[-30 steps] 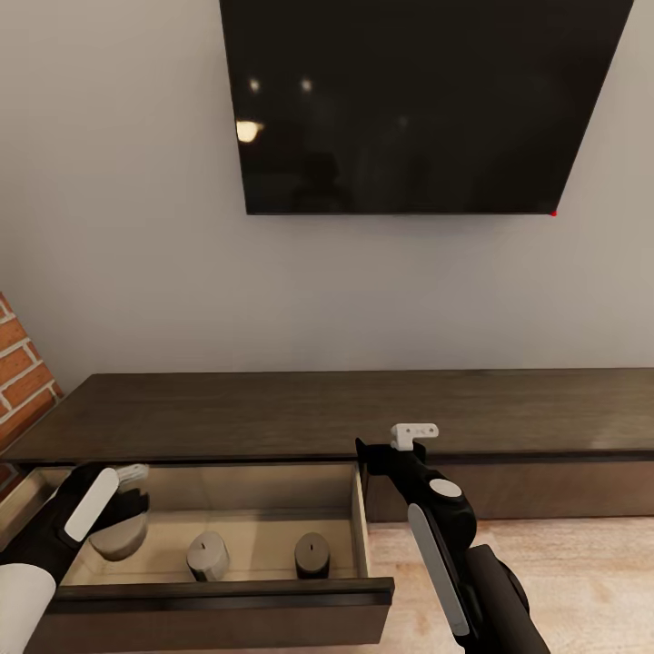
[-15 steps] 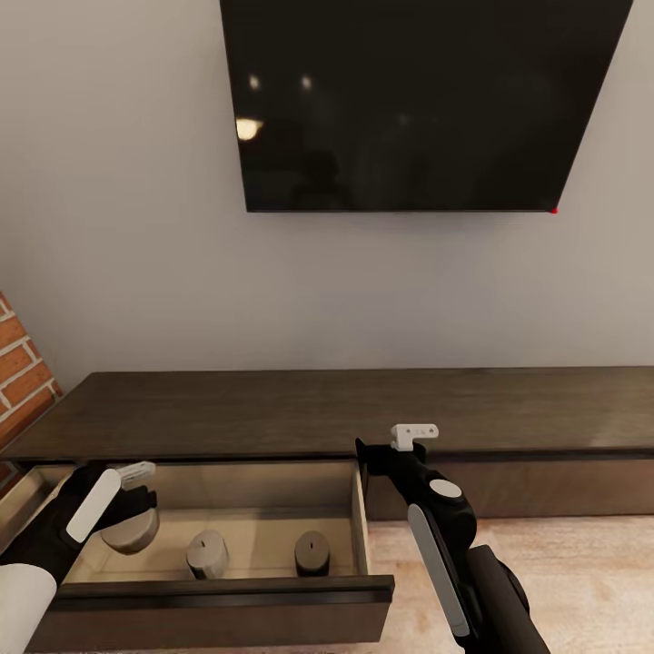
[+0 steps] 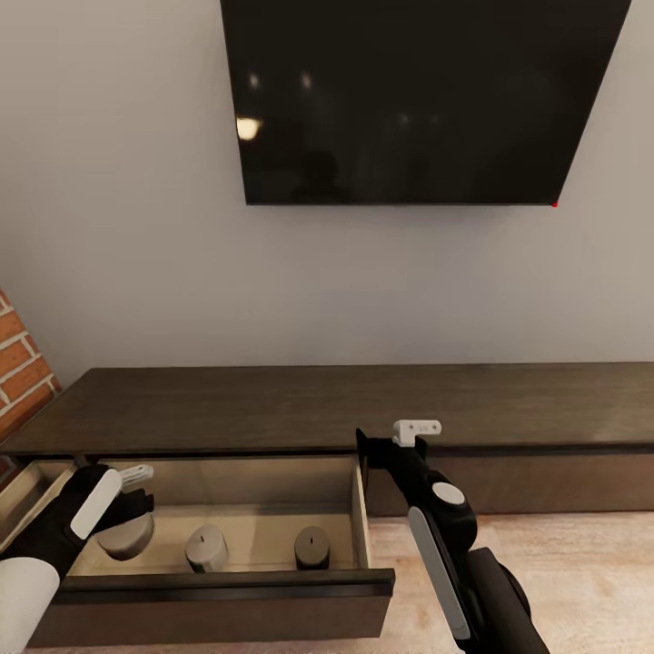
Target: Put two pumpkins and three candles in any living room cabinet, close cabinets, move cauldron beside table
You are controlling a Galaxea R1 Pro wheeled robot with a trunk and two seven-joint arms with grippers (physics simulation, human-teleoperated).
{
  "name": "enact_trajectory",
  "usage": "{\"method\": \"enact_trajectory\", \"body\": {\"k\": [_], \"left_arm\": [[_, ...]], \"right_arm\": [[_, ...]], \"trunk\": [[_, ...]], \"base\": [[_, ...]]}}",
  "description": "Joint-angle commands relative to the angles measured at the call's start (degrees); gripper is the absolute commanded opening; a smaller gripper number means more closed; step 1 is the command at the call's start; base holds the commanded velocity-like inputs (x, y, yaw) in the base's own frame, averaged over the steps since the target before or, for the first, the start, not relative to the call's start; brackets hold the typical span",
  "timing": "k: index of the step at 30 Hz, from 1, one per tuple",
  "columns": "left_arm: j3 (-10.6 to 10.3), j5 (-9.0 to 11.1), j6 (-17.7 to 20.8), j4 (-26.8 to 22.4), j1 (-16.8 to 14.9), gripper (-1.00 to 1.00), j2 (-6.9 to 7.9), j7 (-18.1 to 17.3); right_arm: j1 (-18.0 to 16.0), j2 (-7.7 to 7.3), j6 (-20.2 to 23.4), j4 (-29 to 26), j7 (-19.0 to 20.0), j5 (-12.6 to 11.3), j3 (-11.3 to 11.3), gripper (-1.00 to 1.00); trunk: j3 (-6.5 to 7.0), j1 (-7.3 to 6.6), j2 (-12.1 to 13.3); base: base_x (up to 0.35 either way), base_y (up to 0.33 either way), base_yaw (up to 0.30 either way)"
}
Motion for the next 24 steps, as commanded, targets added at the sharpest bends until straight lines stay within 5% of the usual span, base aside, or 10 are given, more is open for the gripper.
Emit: {"method": "enact_trajectory", "body": {"k": [1,4,7,11,24], "left_arm": [[-0.29,0.3,-0.1,-0.04,-0.04,-1.0,0.05,0.51],[-0.45,-0.69,-1.36,0.05,-0.08,-1.0,0.0,0.45],[-0.5,-1.02,-1.87,0.09,-0.09,-1.0,-0.02,0.43],[-0.52,-1.15,-2.07,0.11,-0.1,-1.0,-0.02,0.43],[-0.65,-1.18,-4.17,0.12,-0.1,-1.0,-0.1,0.42]], "right_arm": [[-0.02,-0.01,-0.11,-0.08,-0.52,-0.61,0.06,1.0],[0.03,-0.04,-0.71,-0.1,-0.51,-0.61,-0.84,1.0],[0.04,0.02,-0.55,-0.11,-0.49,-0.67,-5.26,1.0],[0.05,0.09,0.22,-0.06,-0.44,-0.73,-7.94,1.0],[-0.02,0.14,1.21,-0.04,2.54,-0.86,-8.26,1.0]], "trunk": [[-0.24,0.21,-0.43],[-0.78,0.87,-1.63],[-1.31,1.53,-2.83],[-2.03,2.41,-4.44],[-2.57,3.06,-5.64]], "base": [[0.0,0.0,0.0],[0.0,0.0,0.0],[0.0,0.0,0.0],[0.0,0.0,0.0],[0.0,0.0,0.0]]}}
